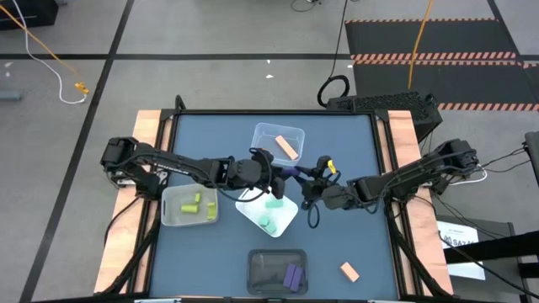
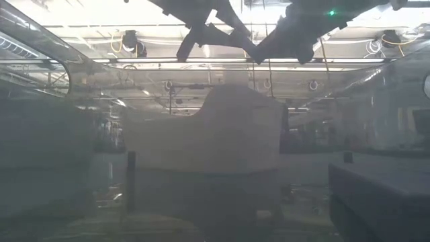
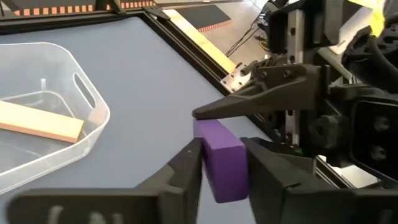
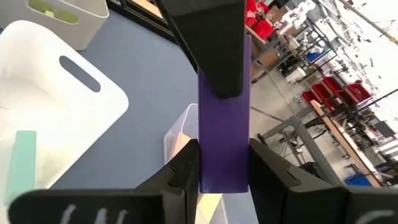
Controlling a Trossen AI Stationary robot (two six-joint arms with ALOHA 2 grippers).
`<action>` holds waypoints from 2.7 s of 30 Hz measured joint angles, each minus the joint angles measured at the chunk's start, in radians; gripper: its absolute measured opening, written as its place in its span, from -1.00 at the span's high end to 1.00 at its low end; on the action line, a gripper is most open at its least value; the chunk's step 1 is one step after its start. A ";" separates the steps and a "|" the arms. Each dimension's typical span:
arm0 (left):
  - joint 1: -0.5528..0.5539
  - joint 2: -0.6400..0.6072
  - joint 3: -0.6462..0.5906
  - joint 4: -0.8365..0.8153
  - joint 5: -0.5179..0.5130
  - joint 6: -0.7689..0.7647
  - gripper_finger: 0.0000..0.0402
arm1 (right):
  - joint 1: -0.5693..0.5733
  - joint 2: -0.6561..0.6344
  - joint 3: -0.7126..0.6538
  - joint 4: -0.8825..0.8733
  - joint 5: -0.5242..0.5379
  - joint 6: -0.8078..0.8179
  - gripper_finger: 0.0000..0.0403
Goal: Sort & place blocks by color
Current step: Put the purple block into the black bin, then put the light brown block into the transparent bin
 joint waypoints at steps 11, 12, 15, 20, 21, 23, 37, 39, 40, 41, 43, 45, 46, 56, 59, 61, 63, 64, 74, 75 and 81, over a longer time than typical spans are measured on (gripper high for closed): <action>-0.002 0.000 0.000 -0.008 -0.019 0.025 0.72 | 0.013 0.000 0.000 -0.002 -0.001 0.003 0.23; -0.002 0.000 0.000 -0.007 -0.019 0.025 0.72 | 0.014 0.000 0.000 -0.006 -0.001 0.004 0.18; -0.002 0.000 0.000 -0.007 -0.021 0.036 0.72 | 0.014 0.001 0.000 -0.044 0.007 0.024 0.03; 0.006 0.000 0.000 -0.009 -0.025 0.051 0.72 | 0.015 -0.009 0.000 -0.230 0.116 0.195 -0.18; 0.010 0.000 0.000 -0.010 -0.025 0.052 0.72 | 0.015 -0.012 0.000 -0.282 0.128 0.252 -0.20; 0.023 0.000 0.000 -0.009 -0.027 0.051 0.72 | 0.015 -0.013 0.000 -0.389 0.136 0.375 -0.23; 0.062 -0.037 0.002 0.226 -0.042 0.299 0.72 | 0.026 -0.025 -0.024 -0.750 -0.173 1.102 -0.15; 0.045 -0.043 0.003 0.255 -0.039 0.321 0.72 | 0.026 -0.024 -0.060 -0.698 -0.246 1.134 -0.15; 0.033 -0.049 0.003 0.249 -0.035 0.326 0.72 | 0.026 -0.024 -0.079 -0.665 -0.276 1.138 -0.15; 0.018 -0.057 0.002 0.231 -0.021 0.329 0.72 | 0.026 -0.024 -0.100 -0.622 -0.302 1.138 -0.15; -0.016 -0.063 0.001 0.232 0.025 0.327 0.72 | 0.026 -0.024 -0.146 -0.520 -0.349 1.131 -0.15; -0.061 -0.069 0.002 0.224 0.073 0.308 0.72 | 0.027 -0.024 -0.190 -0.421 -0.385 1.111 -0.15; -0.088 -0.071 0.002 0.215 0.103 0.305 0.72 | 0.027 -0.024 -0.209 -0.370 -0.397 1.103 -0.15; -0.369 -0.047 0.002 0.036 0.198 0.108 0.72 | 0.027 -0.024 -0.291 -0.083 -0.663 0.983 -0.15; -0.420 0.007 0.002 0.020 0.185 0.025 0.72 | 0.044 -0.024 -0.291 -0.042 -0.784 0.999 -0.15; -0.441 0.048 0.002 0.020 0.191 -0.031 0.72 | 0.072 -0.024 -0.291 -0.038 -0.854 1.024 -0.15; -0.453 0.085 0.002 0.021 0.217 -0.093 0.72 | 0.118 -0.024 -0.291 -0.039 -0.904 1.066 -0.15; -0.459 0.104 0.002 0.020 0.235 -0.123 0.72 | 0.146 -0.024 -0.291 -0.037 -0.918 1.091 -0.15; -0.476 0.186 0.001 -0.017 0.295 -0.295 0.59 | 0.449 -0.024 -0.291 0.042 -0.870 1.404 -0.15; -0.476 0.186 0.000 -0.027 0.294 -0.296 0.51 | 0.477 -0.024 -0.291 0.053 -0.854 1.430 -0.15; -0.467 0.185 0.000 -0.030 0.291 -0.280 0.01 | 0.623 -0.024 -0.291 0.097 -0.761 1.564 -0.15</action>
